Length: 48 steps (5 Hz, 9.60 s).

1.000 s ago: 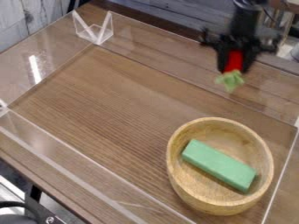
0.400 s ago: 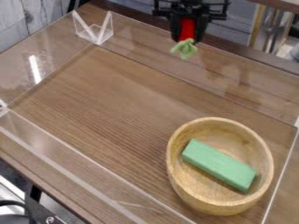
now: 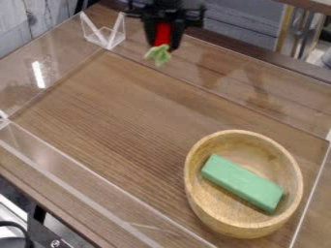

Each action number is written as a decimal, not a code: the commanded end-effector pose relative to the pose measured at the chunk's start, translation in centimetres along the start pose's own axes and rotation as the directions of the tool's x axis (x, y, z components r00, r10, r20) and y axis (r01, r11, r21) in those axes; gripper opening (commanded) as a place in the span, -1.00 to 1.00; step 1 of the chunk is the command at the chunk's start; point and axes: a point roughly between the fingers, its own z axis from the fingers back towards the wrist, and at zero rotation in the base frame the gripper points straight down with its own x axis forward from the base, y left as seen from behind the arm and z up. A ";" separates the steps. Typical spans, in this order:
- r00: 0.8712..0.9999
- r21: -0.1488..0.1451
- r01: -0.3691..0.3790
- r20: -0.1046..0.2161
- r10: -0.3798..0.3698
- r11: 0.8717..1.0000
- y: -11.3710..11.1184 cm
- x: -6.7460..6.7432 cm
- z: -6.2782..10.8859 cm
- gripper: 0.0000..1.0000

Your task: Move the red fruit to the left

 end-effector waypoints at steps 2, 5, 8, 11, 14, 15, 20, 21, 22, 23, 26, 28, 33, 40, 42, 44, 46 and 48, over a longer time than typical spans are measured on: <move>0.995 0.047 0.044 0.086 -0.048 0.998 4.4 1.5 -1.0 -1.00; 0.997 0.092 0.057 0.049 -0.062 0.994 5.8 0.7 -5.6 -1.00; 1.000 0.081 0.010 -0.001 -0.010 0.997 8.3 2.1 -6.8 -1.00; 0.997 0.025 -0.034 -0.065 0.035 0.999 9.8 1.5 -7.1 -1.00; 0.993 -0.028 -0.050 -0.108 0.046 0.998 9.1 0.6 -6.7 1.00; 0.993 -0.052 -0.039 -0.113 0.033 0.998 7.3 -0.1 -6.9 1.00; 0.971 -0.051 -0.193 -0.157 0.182 0.980 7.8 0.6 -5.1 1.00; 0.958 -0.066 -0.242 -0.173 0.227 0.968 7.0 0.1 -3.8 1.00; 0.946 -0.078 -0.285 -0.187 0.267 0.955 6.2 -0.4 -2.6 1.00; 0.923 -0.086 -0.353 -0.195 0.332 0.932 5.3 -0.5 -2.2 1.00; 0.926 -0.114 -0.338 -0.217 0.309 0.934 3.2 0.2 -1.0 1.00; 0.934 -0.129 -0.302 -0.241 0.265 0.945 1.4 -1.6 -0.2 1.00; 0.904 -0.105 -0.368 -0.271 0.330 0.924 0.3 -3.4 3.4 1.00; 0.967 -0.118 0.153 -0.186 -0.174 0.981 -1.4 -5.7 1.3 1.00; 0.986 -0.078 0.097 -0.130 -0.107 0.992 -0.4 -4.9 -0.5 1.00; 0.996 -0.066 0.038 -0.074 -0.043 0.997 -0.2 -5.0 0.3 1.00; 0.999 -0.052 0.037 -0.032 -0.039 0.998 -1.3 -4.6 1.4 1.00; 0.999 -0.041 0.024 -0.040 -0.025 0.999 -0.8 -5.5 0.9 1.00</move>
